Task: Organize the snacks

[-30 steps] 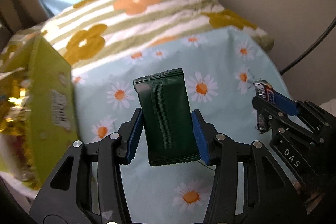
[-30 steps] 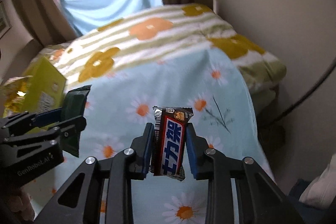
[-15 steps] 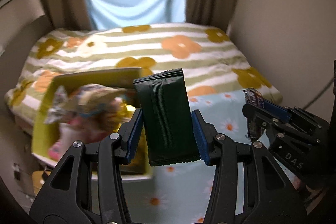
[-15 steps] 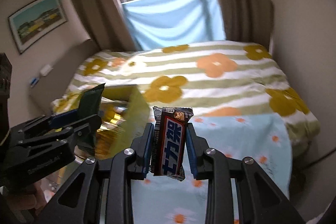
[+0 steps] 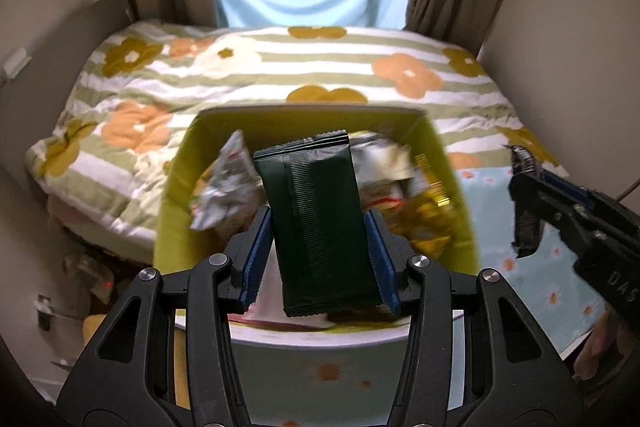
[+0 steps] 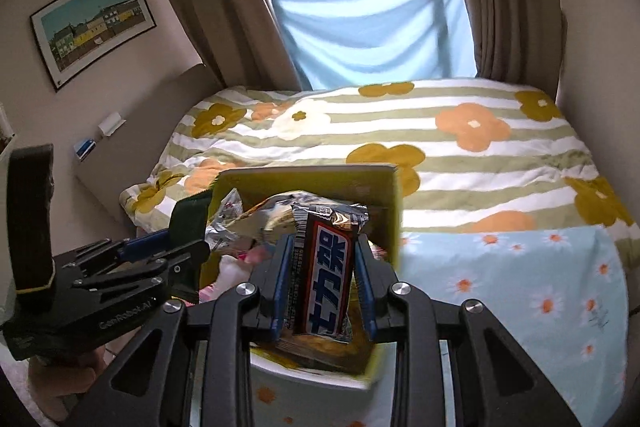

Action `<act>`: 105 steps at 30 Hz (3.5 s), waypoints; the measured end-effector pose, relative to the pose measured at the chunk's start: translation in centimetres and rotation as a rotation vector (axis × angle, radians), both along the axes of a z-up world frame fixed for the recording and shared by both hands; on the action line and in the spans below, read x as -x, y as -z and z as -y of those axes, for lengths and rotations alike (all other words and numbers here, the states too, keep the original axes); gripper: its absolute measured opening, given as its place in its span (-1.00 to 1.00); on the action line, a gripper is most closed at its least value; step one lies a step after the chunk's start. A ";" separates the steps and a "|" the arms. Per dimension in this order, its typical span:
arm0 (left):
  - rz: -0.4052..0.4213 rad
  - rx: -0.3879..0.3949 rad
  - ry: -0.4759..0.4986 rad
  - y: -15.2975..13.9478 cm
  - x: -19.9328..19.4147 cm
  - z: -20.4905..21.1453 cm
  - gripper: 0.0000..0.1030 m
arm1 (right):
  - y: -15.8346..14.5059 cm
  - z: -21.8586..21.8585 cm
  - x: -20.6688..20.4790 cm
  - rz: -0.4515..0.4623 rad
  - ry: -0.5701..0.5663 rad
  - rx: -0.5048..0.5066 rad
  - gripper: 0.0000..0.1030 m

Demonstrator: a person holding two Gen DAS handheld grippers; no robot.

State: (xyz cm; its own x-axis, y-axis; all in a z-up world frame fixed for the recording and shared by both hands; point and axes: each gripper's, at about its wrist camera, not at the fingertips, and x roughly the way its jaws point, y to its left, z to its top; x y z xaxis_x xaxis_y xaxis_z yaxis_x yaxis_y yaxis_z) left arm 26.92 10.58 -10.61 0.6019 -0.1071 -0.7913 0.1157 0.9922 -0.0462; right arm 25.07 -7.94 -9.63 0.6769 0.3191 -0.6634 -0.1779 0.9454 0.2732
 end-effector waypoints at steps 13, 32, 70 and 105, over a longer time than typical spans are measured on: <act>-0.095 -0.001 0.044 5.1 -1.5 -4.7 0.99 | 3.1 -3.5 0.5 -0.093 0.084 0.036 -0.47; -0.063 -0.018 0.024 4.1 0.4 -6.7 0.99 | 4.9 -5.4 -1.2 -0.180 0.078 0.085 0.81; 0.305 0.026 0.019 -9.6 22.0 7.2 0.99 | -8.6 10.4 21.6 0.173 0.278 0.249 0.98; 0.330 0.002 -0.004 -10.5 25.5 9.6 0.99 | -8.6 12.2 24.1 0.184 0.280 0.226 0.98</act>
State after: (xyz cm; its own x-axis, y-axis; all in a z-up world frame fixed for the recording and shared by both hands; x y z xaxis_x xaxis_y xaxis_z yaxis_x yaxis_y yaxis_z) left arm 1.41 0.98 -0.14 0.8260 -0.1057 -0.5536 0.1211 0.9926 -0.0087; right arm 0.93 -20.10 -1.05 0.8309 -0.0341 -0.5554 0.0682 0.9968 0.0407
